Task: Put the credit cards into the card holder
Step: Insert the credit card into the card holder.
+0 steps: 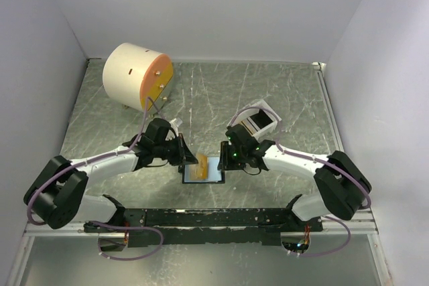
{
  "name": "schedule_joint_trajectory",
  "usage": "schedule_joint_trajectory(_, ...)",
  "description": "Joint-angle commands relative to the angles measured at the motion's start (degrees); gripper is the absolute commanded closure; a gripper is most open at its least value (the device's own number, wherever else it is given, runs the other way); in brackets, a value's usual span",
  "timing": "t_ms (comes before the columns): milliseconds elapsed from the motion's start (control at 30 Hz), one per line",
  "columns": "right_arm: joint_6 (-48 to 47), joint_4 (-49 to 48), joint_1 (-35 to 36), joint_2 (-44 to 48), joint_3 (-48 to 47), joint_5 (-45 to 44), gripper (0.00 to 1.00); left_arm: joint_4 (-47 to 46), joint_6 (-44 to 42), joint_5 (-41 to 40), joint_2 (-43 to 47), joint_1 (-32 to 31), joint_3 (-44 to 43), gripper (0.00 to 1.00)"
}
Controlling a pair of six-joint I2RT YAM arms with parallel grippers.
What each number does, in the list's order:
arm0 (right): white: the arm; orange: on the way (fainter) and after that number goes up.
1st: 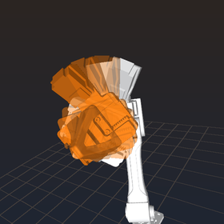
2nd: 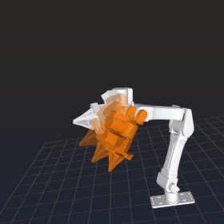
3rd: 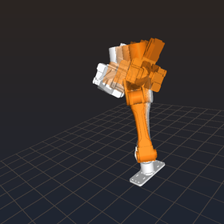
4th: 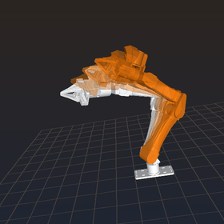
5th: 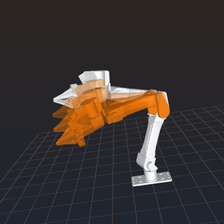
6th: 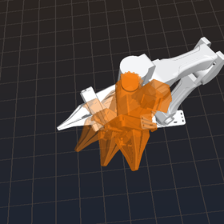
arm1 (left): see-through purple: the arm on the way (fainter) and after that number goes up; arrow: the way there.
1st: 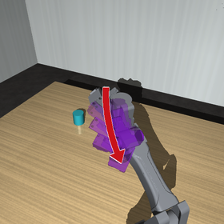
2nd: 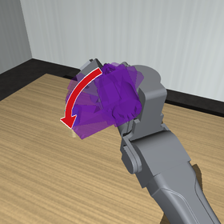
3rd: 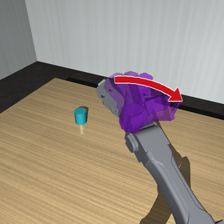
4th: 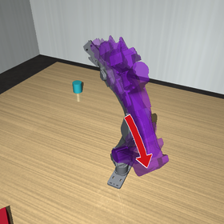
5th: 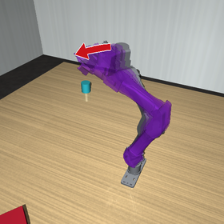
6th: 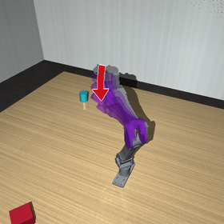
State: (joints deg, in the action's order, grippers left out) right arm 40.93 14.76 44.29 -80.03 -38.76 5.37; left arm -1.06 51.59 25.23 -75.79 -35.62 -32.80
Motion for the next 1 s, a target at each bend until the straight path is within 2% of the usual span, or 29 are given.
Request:
schedule_joint_trajectory(0, -0.1, -2.3, 0.5, -1.5, 1.4, -1.8, 0.64, -4.0, -0.5, 2.7, -1.3, 0.5, 1.2, 0.93)
schedule_joint_trajectory(567, -0.8, -3.2, 0.6, -3.7, 3.1, -3.1, 0.75, -2.3, -0.9, 0.8, -2.7, 0.5, 1.9, 0.93)
schedule_joint_trajectory(967, -0.4, -3.6, 0.9, -3.8, 3.6, -2.4, 0.76, -1.5, 0.2, -0.8, -3.2, 0.5, 2.4, 0.93)
